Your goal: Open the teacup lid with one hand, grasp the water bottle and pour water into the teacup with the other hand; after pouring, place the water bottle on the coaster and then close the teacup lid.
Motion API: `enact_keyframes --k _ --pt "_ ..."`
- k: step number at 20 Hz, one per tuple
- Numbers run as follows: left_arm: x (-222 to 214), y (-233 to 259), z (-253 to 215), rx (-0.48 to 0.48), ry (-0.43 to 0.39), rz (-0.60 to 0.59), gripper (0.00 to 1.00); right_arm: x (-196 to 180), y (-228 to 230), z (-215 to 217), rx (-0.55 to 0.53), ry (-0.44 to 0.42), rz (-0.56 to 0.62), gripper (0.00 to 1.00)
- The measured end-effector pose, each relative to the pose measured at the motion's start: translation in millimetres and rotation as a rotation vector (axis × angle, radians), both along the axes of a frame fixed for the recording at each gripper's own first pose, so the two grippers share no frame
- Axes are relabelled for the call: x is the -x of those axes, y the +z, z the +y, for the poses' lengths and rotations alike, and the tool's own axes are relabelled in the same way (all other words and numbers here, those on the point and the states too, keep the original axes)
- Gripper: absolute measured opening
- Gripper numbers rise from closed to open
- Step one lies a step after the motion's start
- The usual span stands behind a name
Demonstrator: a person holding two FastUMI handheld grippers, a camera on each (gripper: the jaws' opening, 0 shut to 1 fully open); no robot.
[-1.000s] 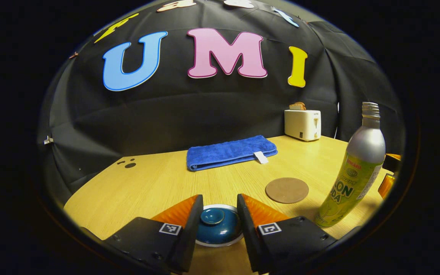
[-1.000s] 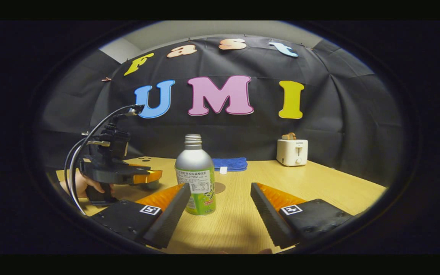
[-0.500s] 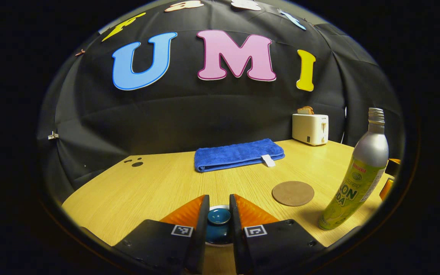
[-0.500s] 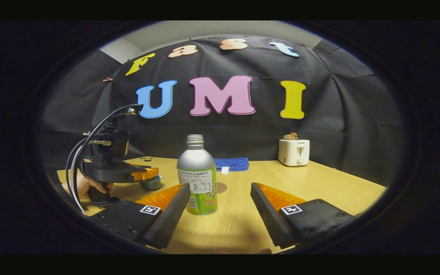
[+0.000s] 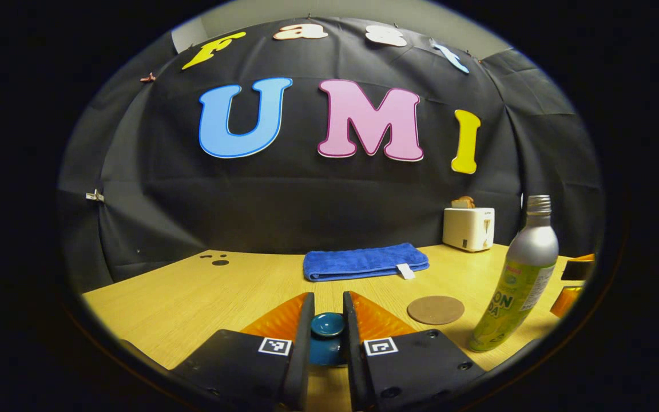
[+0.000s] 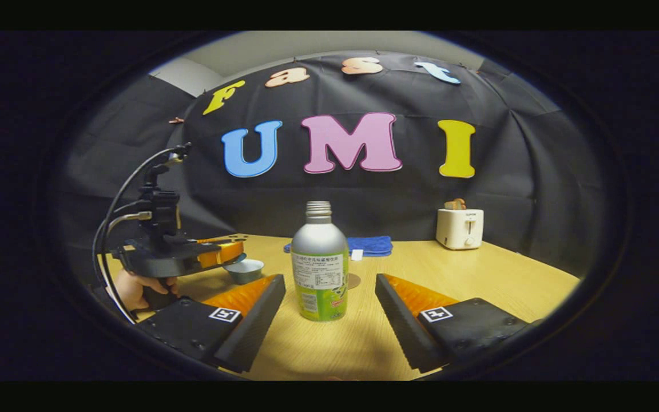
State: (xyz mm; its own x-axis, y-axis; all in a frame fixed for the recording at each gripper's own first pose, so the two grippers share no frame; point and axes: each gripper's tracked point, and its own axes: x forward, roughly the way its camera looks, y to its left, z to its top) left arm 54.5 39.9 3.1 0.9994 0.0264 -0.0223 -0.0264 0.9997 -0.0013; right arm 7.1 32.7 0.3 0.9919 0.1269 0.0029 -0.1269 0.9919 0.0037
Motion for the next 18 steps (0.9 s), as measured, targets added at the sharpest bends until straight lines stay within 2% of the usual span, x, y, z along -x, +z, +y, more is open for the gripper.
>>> enact_keyframes --k 2,5,6,10,14,15,16,18 --pt "14 -1 1 -0.001 -0.017 -0.003 0.32 -5 -1 2 0.001 -0.016 0.0 0.98" --pt "29 0 13 -0.002 -0.022 -0.004 0.32 -15 -2 15 0.001 0.003 0.002 0.98" --pt "32 0 19 -0.002 -0.016 -0.004 0.29 -20 -2 18 0.001 0.008 0.003 0.98" --pt "38 0 36 -0.002 0.004 -0.001 0.31 -43 -4 14 0.002 -0.031 0.003 0.98" --pt "37 -1 32 -0.003 -0.027 -0.002 0.29 -66 -4 18 0.002 -0.038 0.004 0.98" --pt "37 -1 30 -0.003 -0.033 -0.002 0.31 -70 -5 19 0.002 -0.039 0.006 0.98" --pt "38 -1 30 -0.003 -0.038 -0.003 0.29 -75 -6 19 0.002 -0.043 0.006 0.98" --pt "38 -1 30 -0.003 -0.041 -0.002 0.31 -81 -5 19 0.001 -0.05 0.004 0.98"
